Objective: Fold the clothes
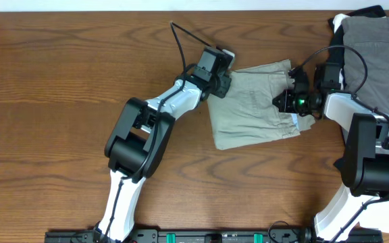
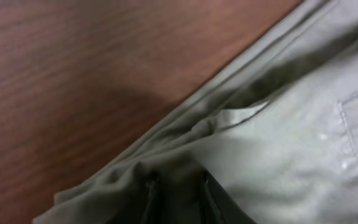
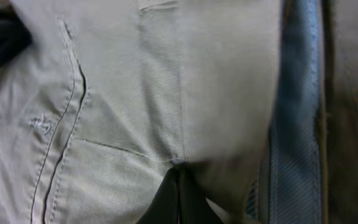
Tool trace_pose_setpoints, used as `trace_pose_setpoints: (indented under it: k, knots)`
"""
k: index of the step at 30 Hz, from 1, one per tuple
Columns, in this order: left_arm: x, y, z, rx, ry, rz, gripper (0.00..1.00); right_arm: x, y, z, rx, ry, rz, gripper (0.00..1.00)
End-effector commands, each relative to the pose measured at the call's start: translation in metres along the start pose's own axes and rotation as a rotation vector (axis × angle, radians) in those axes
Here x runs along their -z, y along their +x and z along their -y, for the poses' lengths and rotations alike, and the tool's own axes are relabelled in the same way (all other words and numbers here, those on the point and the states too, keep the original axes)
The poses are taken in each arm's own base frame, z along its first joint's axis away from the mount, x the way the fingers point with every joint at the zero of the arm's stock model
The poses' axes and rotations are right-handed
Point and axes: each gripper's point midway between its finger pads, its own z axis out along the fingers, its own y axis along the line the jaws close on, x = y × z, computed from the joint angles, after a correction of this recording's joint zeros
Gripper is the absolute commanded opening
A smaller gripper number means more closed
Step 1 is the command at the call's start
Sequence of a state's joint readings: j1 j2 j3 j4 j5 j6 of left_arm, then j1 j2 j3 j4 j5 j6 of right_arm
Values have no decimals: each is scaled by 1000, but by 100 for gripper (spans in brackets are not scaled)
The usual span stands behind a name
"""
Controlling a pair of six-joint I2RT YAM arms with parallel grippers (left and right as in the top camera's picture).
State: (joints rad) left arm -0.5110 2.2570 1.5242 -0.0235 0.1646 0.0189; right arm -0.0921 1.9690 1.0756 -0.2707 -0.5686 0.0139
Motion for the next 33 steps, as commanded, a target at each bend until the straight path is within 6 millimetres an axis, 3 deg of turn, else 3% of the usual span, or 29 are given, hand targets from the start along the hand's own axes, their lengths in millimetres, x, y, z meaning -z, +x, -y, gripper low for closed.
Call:
trace_pose_setpoints:
  k: [1,3,7,9,12,14,17,18,22,27,33]
  knots:
    - [11,-21,-20,15,-61,60,23,-2,-1,-6,25,-28,-1,2]
    - [30,-45,-21,14,-63,119,22,15,-24,-18,63,-44,63,3]
    - [84,-88,-19,30,-64,217,22,74,-75,-47,140,-32,208,10]
    - [114,-96,-14,64,-60,218,23,112,-96,-51,140,21,288,12]
    - [146,-91,-9,140,-55,172,23,161,-112,-38,93,157,388,26]
    - [163,-79,-7,198,-55,119,24,191,-115,-23,68,262,441,38]
    - [180,-56,-4,300,-64,24,24,222,-105,3,3,409,461,89]
    - [183,-47,-2,335,-69,-13,24,228,-100,10,-18,439,454,99]
    - [181,-15,13,398,-66,-139,23,234,-85,26,-73,478,415,99]
    - [171,15,62,357,63,-247,23,231,-81,27,-83,478,394,99]
    - [170,50,99,305,87,-349,23,231,-81,27,-83,478,394,99]
